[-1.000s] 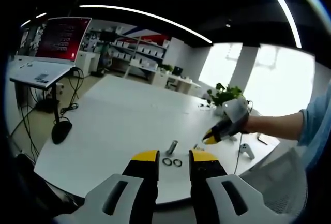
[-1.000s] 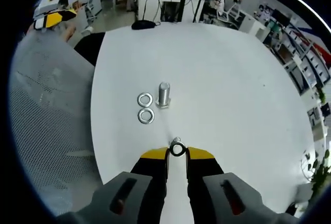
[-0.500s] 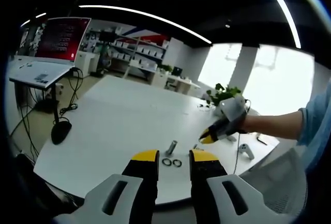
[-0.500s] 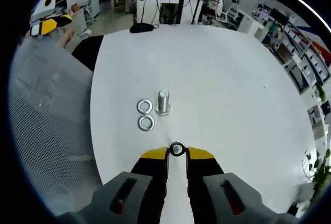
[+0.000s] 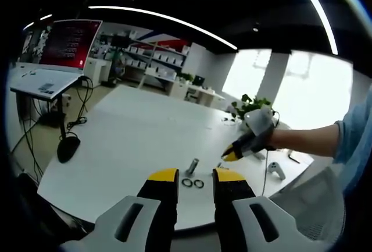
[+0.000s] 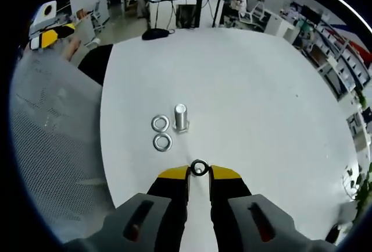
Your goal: Place the washer onto the threaded stud by aligning its center hole with the stud, sliding it down to the base, and recovering from edge contact or off-axis alignment until the washer reaches the visible bottom stop.
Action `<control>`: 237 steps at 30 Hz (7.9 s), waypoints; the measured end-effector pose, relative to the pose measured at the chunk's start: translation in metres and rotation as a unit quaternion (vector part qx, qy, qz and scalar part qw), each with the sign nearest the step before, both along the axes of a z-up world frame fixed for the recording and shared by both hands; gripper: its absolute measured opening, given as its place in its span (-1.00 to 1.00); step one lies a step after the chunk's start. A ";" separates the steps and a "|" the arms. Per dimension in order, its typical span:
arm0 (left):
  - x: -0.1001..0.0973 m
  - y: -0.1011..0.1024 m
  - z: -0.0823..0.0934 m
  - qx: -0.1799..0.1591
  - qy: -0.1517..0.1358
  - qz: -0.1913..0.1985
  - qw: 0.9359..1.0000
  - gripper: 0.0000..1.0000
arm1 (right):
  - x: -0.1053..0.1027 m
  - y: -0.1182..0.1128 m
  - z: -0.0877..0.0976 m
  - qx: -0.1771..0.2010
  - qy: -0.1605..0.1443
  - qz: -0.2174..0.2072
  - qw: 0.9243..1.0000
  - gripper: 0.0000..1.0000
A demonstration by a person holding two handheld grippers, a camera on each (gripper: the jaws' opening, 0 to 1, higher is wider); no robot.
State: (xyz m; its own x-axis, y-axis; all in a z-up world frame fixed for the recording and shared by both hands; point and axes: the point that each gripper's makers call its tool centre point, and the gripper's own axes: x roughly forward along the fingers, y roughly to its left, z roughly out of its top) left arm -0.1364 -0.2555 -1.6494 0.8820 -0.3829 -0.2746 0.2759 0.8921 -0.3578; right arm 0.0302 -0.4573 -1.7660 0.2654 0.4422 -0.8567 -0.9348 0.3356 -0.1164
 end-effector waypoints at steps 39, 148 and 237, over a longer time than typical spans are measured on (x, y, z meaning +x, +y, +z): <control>0.000 0.000 0.000 -0.001 0.001 0.000 1.000 -0.58 | 0.000 -0.005 -0.035 -0.049 0.039 0.002 0.998 -0.72; -0.001 -0.001 -0.004 0.006 0.012 -0.002 1.000 -0.53 | -0.096 -0.141 -0.035 0.204 0.098 -0.276 0.934 -0.60; 0.001 0.002 -0.002 -0.004 0.002 0.005 1.000 -0.53 | -0.041 -0.016 -0.089 -0.096 0.082 0.039 0.991 -0.71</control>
